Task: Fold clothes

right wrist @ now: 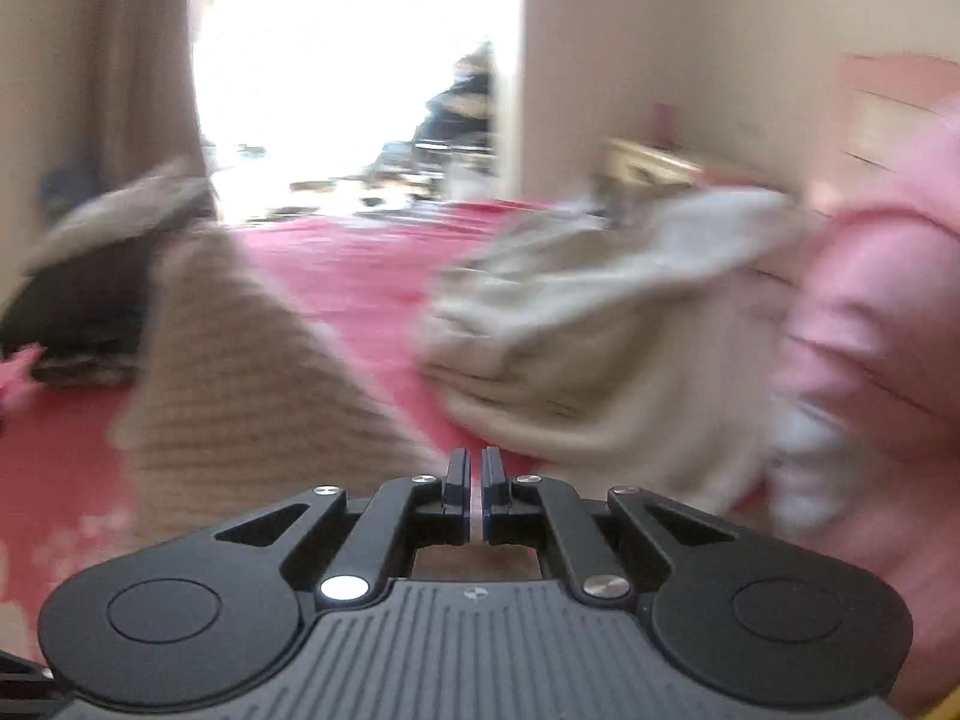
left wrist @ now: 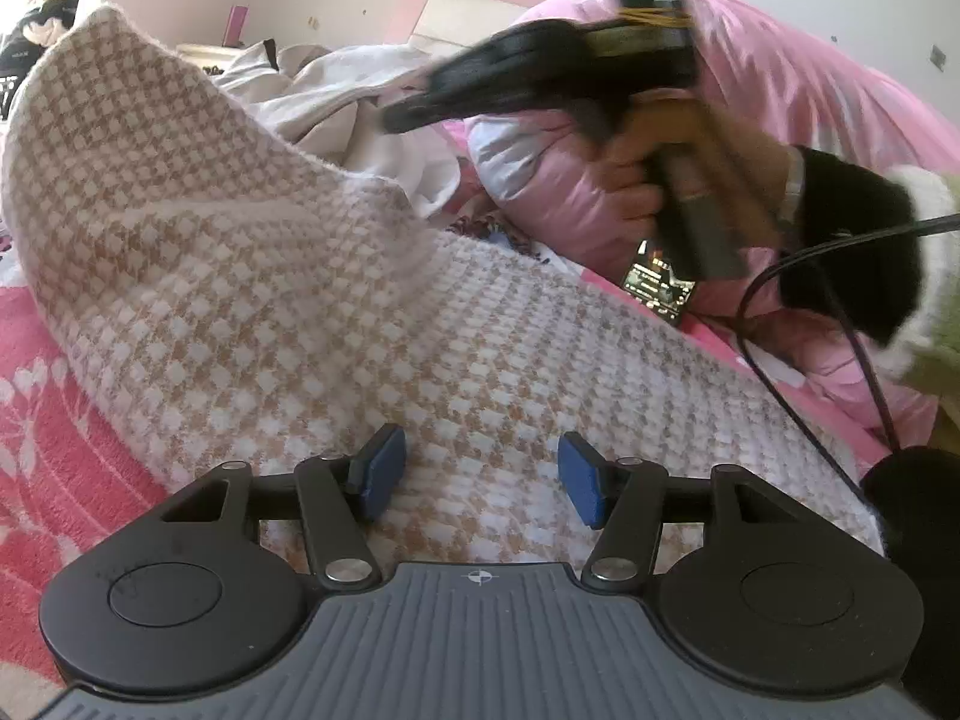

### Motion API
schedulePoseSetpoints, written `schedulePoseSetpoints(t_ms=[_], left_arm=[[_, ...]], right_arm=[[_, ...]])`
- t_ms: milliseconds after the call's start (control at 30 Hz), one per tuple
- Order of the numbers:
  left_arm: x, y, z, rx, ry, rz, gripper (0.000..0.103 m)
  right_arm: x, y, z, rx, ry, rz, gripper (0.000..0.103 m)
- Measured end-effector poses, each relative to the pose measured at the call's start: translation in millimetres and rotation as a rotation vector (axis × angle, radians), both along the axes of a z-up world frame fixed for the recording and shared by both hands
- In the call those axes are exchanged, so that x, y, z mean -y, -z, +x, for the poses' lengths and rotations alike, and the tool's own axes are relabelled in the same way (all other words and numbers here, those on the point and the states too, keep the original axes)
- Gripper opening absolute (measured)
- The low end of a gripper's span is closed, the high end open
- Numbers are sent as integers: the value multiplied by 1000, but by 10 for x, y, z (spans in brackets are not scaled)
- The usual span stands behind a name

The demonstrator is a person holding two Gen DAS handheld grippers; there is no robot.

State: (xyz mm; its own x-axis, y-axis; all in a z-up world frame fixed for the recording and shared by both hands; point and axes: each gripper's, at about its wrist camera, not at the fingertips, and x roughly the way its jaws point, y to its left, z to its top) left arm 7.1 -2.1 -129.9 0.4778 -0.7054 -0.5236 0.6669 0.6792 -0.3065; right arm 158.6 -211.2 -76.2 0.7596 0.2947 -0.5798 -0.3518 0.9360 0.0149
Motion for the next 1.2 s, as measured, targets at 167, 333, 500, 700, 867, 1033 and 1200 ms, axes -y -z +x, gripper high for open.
schedulePoseSetpoints(t_ms=[167, 333, 500, 700, 867, 1033, 1200], left_arm=[[-84, -26, -2, -33, -19, -41, 57], [-327, -193, 70, -68, -118, -135, 56], [-501, -264, 219, -20, -273, -142, 56], [-431, -36, 248, -47, -338, -81, 56], [-371, 20, 171, 5, -327, -48, 56], [-433, 41, 178, -6, -311, -79, 56], [-808, -118, 341, -53, -388, -179, 56]], right_arm=[[-11, 659, 375, -170, 72, 29, 0], [-176, 292, 324, -113, 56, -59, 3], [-717, -319, 198, 71, -169, -25, 6], [-1531, -531, 308, 223, -456, -21, 24], [-1717, 245, 1167, 74, -326, -99, 25], [-1530, 801, 1493, -31, -197, -36, 27], [-1510, 810, 1518, -41, -197, -17, 26]])
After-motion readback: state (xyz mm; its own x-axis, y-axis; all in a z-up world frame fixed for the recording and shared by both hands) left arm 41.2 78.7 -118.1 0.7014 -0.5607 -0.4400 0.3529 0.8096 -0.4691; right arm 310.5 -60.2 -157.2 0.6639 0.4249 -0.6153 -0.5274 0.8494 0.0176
